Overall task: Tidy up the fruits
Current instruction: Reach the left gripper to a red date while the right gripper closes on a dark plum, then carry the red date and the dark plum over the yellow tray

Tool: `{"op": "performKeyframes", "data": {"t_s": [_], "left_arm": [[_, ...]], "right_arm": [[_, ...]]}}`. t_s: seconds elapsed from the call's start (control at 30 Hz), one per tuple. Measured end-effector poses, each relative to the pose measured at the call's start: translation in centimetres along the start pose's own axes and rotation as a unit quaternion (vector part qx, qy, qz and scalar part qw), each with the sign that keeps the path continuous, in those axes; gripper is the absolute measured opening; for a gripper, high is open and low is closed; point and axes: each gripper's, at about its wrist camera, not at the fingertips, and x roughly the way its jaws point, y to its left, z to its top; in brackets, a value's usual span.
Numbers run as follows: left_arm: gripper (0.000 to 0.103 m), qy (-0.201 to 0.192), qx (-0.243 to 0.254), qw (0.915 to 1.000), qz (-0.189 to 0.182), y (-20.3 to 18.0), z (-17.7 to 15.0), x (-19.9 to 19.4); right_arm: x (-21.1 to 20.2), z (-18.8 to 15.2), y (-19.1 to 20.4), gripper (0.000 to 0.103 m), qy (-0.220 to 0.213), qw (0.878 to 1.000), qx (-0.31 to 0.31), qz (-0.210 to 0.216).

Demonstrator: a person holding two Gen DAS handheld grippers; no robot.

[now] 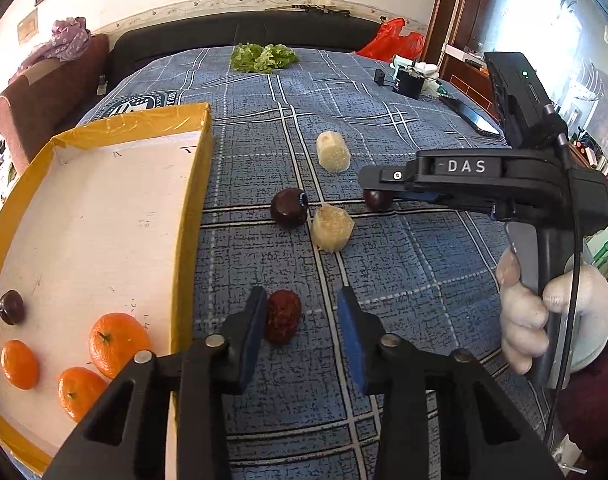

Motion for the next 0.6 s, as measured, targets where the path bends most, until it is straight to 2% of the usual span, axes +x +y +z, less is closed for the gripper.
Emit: {"op": "performKeyframes", "data": {"t_s": [0.27,0.37,0.47,0.53,0.57,0.6], "left_arm": [[0.035,-0.005,0.027,0.9996,0.006,-1.2,0.2,-0.6],[0.035,0.008,0.04,0.9985,0.037,-1.4,0.4,0.3],[0.035,0.023,0.039,0.9978,0.049,-1.2,0.3,1.0],[0.035,0.027,0.063,0.995,0.073,-1.9,0.0,1.4],[0.034,0.03,0.075,0.9929,0.087,-2.3,-0.1,1.7],[0.027,0.027,0.083,0.9912,0.099,-2.5,-0.2,1.8]], "right_arm": [[0.1,0.1,-0.1,0.032,0.001,1.0,-0.002,0.001],[0.1,0.1,-0.1,0.032,0.001,1.0,-0.004,0.0],[0.1,0.1,-0.1,0.032,0.002,1.0,-0.004,0.0],[0.1,0.1,-0.1,0.032,0.002,1.0,-0.004,0.0],[0.1,0.1,-0.1,0.032,0.002,1.0,-0.004,0.0],[0.1,0.1,-0.1,0.032,0.001,1.0,-0.005,0.0]]}}
